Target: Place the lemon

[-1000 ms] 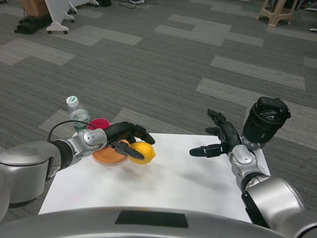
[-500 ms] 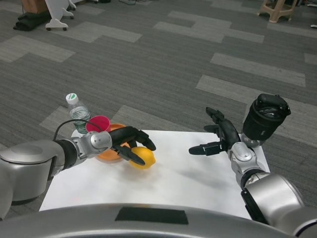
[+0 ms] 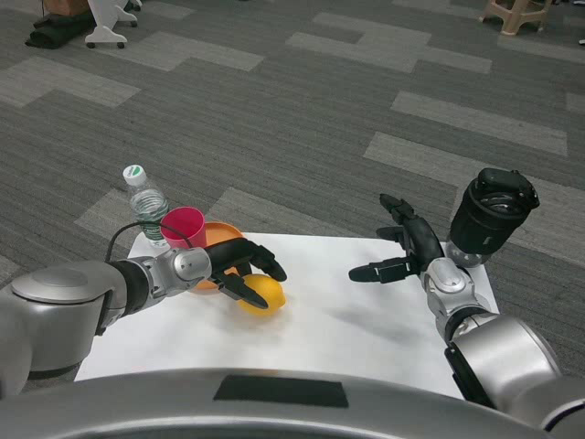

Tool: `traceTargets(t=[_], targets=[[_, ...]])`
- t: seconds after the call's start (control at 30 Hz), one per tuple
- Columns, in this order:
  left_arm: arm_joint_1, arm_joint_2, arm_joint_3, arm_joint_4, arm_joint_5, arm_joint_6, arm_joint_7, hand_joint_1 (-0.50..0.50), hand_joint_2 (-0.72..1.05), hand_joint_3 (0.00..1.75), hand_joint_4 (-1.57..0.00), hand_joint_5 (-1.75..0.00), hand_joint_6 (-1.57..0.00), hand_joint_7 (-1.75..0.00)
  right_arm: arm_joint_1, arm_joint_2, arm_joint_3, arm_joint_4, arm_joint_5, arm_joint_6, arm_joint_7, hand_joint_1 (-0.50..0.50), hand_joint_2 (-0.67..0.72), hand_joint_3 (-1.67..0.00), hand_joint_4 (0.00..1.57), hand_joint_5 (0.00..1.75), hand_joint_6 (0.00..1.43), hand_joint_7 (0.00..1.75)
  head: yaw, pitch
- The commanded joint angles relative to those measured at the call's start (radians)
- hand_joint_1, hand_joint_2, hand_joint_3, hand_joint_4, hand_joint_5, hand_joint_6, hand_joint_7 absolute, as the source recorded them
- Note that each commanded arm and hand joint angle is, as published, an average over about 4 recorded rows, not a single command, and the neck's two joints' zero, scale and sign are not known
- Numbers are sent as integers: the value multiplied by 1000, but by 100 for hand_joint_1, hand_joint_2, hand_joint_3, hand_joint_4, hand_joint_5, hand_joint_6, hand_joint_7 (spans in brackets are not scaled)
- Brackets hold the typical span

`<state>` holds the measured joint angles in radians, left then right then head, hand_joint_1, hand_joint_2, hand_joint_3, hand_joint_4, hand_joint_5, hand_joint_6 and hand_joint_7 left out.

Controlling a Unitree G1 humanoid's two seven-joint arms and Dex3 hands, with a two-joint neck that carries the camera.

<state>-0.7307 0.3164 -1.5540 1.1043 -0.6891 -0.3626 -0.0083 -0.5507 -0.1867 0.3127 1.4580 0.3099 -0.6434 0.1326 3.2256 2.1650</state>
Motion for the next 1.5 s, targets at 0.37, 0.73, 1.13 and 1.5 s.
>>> traceTargets(t=[0.37, 0.73, 1.13, 1.5], targets=[[4, -5, 0, 40, -48, 17, 14, 50, 87, 4, -11, -10, -8, 0, 8, -7, 1, 2, 0, 5, 2, 29, -16, -32, 11, 116, 0, 16, -6, 1], [7, 6, 12, 42, -89, 4, -21, 50, 96, 9, -4, -10, -8, 0, 8, -7, -1, 5, 0, 5, 4, 29, -16, -32, 10, 112, 0, 16, 3, 3], [23, 17, 37, 40, -188, -72, -68, 50, 87, 9, -7, 0, -10, 0, 8, -7, -4, 5, 0, 5, 3, 29, -16, -32, 10, 107, 0, 16, -5, 13], [50, 23, 96, -1, -319, -185, -127, 50, 87, 9, -6, 0, -10, 0, 9, -7, -4, 6, 0, 5, 3, 29, -16, -32, 11, 112, 0, 16, 3, 26]])
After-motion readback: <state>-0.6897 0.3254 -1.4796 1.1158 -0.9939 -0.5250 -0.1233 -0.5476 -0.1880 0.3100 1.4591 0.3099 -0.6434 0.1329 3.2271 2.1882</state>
